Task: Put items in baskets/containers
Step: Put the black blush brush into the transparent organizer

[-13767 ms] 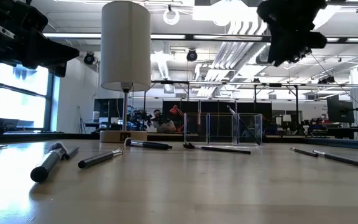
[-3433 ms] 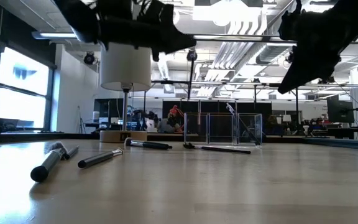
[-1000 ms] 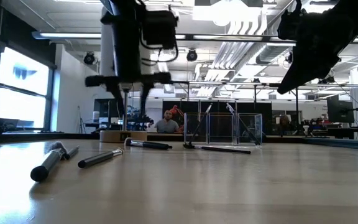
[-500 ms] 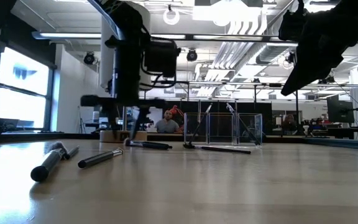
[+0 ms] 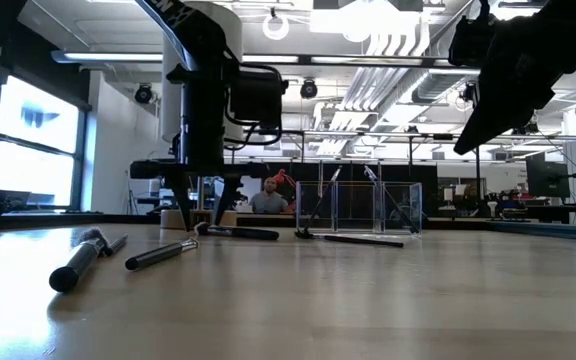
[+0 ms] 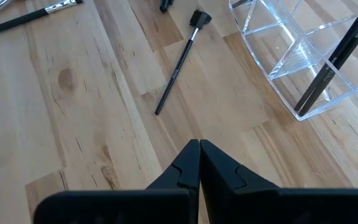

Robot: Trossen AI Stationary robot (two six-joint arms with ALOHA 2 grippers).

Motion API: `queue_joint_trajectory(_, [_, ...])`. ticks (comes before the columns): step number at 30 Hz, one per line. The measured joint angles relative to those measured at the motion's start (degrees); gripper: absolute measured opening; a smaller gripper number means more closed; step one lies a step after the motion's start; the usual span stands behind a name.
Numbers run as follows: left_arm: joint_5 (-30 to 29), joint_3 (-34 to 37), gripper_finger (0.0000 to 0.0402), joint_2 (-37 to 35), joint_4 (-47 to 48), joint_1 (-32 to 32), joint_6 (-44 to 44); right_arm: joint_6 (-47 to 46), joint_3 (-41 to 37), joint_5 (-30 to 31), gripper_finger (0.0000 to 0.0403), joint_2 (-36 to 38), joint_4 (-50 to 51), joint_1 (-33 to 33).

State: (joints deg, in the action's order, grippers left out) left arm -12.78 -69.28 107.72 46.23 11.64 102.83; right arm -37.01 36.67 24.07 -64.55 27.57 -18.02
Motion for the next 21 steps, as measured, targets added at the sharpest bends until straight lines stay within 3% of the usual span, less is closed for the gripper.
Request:
queue_joint_trajectory(4, [-0.01, 0.22, 0.0138, 0.11, 0.44, -0.01, -0.94, -0.12, 0.00, 0.06, 0.0006, 0.00, -0.01, 0.00])
queue_joint_trajectory(12, [-1.73, 0.20, 0.0014, 0.11, 0.27, -0.02, -6.82, -0.42, 0.00, 0.16, 0.0004, 0.00, -0.50, 0.00])
queue_joint_trajectory(21, [-2.62, 0.17, 0.0004, 0.10, 0.43, -1.14, -14.14, -0.42, 0.00, 0.17, 0.0002, 0.00, -1.51, 0.00])
